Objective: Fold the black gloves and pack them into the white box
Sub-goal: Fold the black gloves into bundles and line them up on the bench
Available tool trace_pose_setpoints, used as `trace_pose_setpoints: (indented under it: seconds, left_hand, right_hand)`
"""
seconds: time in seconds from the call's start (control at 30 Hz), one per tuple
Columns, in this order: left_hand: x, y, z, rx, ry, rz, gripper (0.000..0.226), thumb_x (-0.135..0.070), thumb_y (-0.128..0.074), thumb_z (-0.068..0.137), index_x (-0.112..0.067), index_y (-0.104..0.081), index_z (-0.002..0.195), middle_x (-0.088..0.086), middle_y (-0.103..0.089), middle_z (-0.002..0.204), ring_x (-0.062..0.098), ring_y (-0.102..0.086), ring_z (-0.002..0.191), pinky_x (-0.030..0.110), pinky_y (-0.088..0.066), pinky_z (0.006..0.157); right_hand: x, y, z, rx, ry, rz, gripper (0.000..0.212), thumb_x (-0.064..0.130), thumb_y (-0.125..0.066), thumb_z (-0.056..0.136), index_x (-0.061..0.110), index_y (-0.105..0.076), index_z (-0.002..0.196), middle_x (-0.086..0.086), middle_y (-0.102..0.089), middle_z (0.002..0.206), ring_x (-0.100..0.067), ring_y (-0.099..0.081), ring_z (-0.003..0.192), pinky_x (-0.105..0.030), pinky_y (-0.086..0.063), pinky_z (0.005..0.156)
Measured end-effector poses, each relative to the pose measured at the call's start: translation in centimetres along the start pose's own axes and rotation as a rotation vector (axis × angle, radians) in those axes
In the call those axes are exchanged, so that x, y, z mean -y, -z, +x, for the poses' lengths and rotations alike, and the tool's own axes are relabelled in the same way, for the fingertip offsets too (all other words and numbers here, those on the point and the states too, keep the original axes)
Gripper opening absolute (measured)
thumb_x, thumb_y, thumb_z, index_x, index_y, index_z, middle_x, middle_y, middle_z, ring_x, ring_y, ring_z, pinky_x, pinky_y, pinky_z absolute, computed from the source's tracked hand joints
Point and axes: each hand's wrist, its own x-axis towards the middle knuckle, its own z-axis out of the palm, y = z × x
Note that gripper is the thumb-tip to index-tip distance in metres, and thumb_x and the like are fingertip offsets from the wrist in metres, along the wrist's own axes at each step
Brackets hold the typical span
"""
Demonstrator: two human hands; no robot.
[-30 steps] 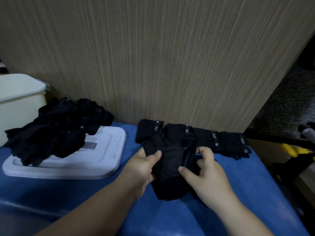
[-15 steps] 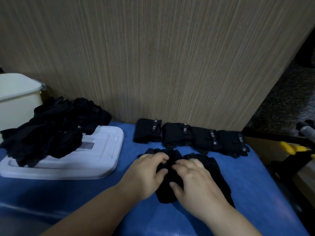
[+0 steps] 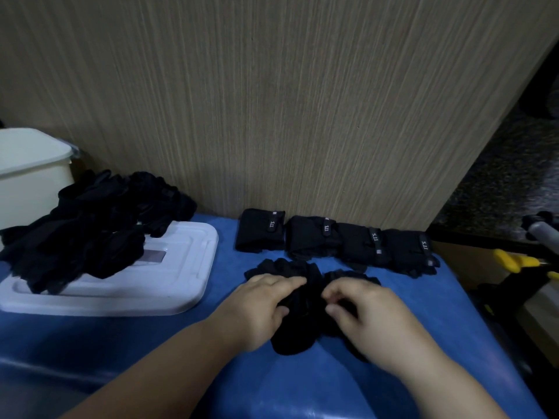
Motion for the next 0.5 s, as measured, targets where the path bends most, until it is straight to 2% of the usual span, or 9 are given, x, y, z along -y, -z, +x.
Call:
trace_pose_setpoints:
  seconds: [0.1, 0.17, 0.23, 0.3, 0.37, 0.43, 0.5]
  left_hand:
    - [0.1, 0.0, 0.1, 0.018, -0.006, 0.004, 0.052, -0.025, -0.047, 0.099, -0.039, -0.029, 0.146, -0.017, -0.034, 0.148, 0.003, -0.024, 0.137, 0.02, -0.018, 0.114]
    - [-0.1, 0.0, 0.2, 0.026, -0.004, -0.002, 0.051, -0.026, -0.048, 0.098, -0.039, -0.032, 0.144, -0.016, -0.036, 0.147, 0.004, -0.026, 0.136, 0.021, -0.021, 0.113]
    - [-0.4, 0.0, 0.3, 0.036, 0.002, -0.015, 0.05, -0.026, -0.049, 0.098, -0.038, -0.033, 0.143, -0.015, -0.038, 0.145, 0.004, -0.028, 0.135, 0.021, -0.023, 0.112]
    - [-0.6, -0.2, 0.3, 0.037, 0.002, -0.028, 0.051, -0.027, -0.05, 0.097, -0.039, -0.032, 0.143, -0.016, -0.039, 0.143, 0.003, -0.03, 0.133, 0.02, -0.024, 0.111]
    - [-0.8, -0.4, 0.2, 0.033, -0.004, -0.05, 0.052, -0.027, -0.051, 0.097, -0.039, -0.032, 0.143, -0.018, -0.041, 0.141, 0.001, -0.031, 0.132, 0.019, -0.025, 0.11]
    - [-1.1, -0.7, 0.1, 0.035, -0.009, -0.084, 0.054, -0.026, -0.053, 0.096, -0.04, -0.031, 0.143, -0.023, -0.042, 0.138, -0.002, -0.032, 0.131, 0.018, -0.026, 0.11]
    - [-1.4, -0.8, -0.1, 0.032, -0.015, -0.107, 0.058, -0.025, -0.053, 0.095, -0.041, -0.026, 0.144, -0.028, -0.042, 0.136, -0.003, -0.032, 0.13, 0.019, -0.028, 0.11]
  right_hand:
    - [-2.6, 2.1, -0.1, -0.158, -0.271, 0.04, 0.01, 0.034, -0.069, 0.083, 0.034, -0.06, 0.078, 0.018, -0.064, 0.075, -0.003, -0.061, 0.081, -0.025, -0.047, 0.073]
    - [-4.4, 3.2, -0.4, -0.078, -0.479, -0.009, 0.014, 0.043, -0.068, 0.083, 0.033, -0.059, 0.087, 0.016, -0.063, 0.083, -0.012, -0.06, 0.089, -0.028, -0.044, 0.074]
    - [-6.0, 3.7, -0.7, 0.072, -0.63, -0.048, 0.034, 0.054, -0.065, 0.082, 0.026, -0.058, 0.1, 0.007, -0.061, 0.096, -0.017, -0.058, 0.096, -0.029, -0.044, 0.079]
    - [-6.9, 3.5, -0.8, 0.131, -0.683, 0.035, 0.047, 0.062, -0.066, 0.076, 0.021, -0.061, 0.099, 0.003, -0.063, 0.096, -0.019, -0.062, 0.093, -0.035, -0.051, 0.083]
    - [-6.9, 3.1, -0.8, 0.128, -0.691, 0.149, 0.046, 0.06, -0.072, 0.071, 0.019, -0.066, 0.092, -0.001, -0.068, 0.084, -0.019, -0.066, 0.08, -0.037, -0.056, 0.079]
    - [-6.8, 2.6, -0.7, 0.119, -0.686, 0.209, 0.044, 0.052, -0.079, 0.067, 0.017, -0.066, 0.089, -0.001, -0.069, 0.079, -0.016, -0.066, 0.073, -0.033, -0.056, 0.071]
    - [-6.7, 2.4, -0.4, 0.115, -0.679, 0.216, 0.045, 0.047, -0.084, 0.064, 0.013, -0.065, 0.086, 0.001, -0.066, 0.078, -0.014, -0.063, 0.067, -0.026, -0.049, 0.065]
